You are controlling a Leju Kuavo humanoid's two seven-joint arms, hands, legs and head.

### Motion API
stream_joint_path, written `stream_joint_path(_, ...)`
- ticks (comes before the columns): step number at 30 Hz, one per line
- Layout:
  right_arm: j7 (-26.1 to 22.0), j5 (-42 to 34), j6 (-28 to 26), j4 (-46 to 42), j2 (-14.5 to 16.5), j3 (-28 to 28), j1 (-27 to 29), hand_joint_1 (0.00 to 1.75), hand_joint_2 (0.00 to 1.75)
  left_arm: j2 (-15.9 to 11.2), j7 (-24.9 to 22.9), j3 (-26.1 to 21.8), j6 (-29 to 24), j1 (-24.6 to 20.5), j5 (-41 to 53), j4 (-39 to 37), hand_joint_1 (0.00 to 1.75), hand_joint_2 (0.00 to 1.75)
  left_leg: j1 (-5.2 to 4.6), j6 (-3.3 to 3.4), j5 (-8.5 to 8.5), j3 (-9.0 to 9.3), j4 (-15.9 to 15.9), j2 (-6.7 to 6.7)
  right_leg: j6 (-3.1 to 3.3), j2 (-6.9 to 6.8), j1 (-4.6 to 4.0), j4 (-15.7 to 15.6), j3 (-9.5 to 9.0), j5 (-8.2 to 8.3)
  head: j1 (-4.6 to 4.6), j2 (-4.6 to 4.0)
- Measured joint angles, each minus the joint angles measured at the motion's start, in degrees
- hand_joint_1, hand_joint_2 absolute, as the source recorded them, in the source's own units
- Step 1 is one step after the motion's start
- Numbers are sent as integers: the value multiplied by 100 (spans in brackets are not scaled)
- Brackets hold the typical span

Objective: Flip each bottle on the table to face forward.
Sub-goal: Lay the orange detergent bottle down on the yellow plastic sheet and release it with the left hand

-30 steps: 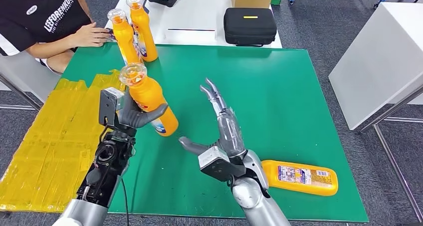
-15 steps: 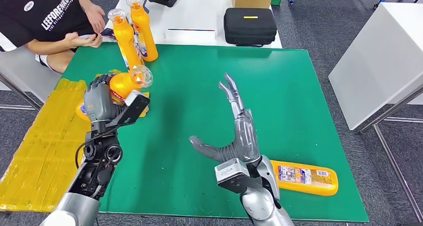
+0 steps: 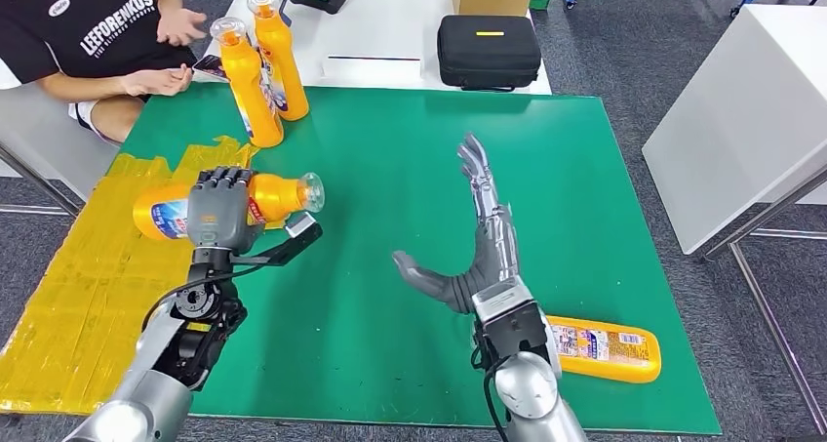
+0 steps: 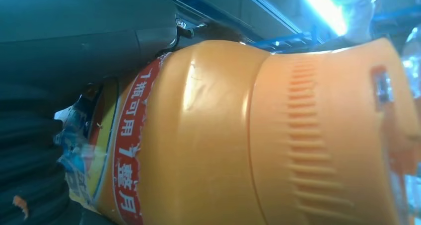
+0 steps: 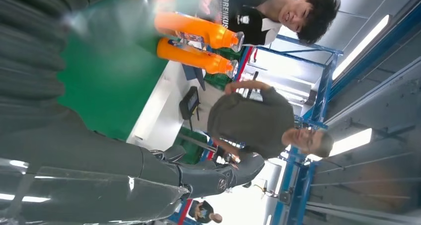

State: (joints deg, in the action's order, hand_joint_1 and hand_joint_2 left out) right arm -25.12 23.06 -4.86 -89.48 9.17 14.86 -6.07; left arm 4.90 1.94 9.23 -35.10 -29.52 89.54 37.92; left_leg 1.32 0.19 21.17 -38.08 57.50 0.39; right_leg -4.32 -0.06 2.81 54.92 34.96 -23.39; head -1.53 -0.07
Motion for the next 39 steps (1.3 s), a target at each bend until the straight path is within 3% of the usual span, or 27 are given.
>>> stream_joint_path(17, 72, -153, 225, 0, -1, -150, -10, 0, 175, -185, 68, 566, 25, -135, 23, -744, 175, 175, 0, 0, 0, -1, 0, 0, 0, 0, 0, 0, 0, 0, 0, 0)
stream_joint_path(39, 167, -154, 418, 0, 19, -160, -42, 0, 175, -261, 121, 536, 319, -159, 21, -1300, 175, 175, 0, 0, 0, -1, 0, 0, 0, 0, 0, 0, 0, 0, 0, 0)
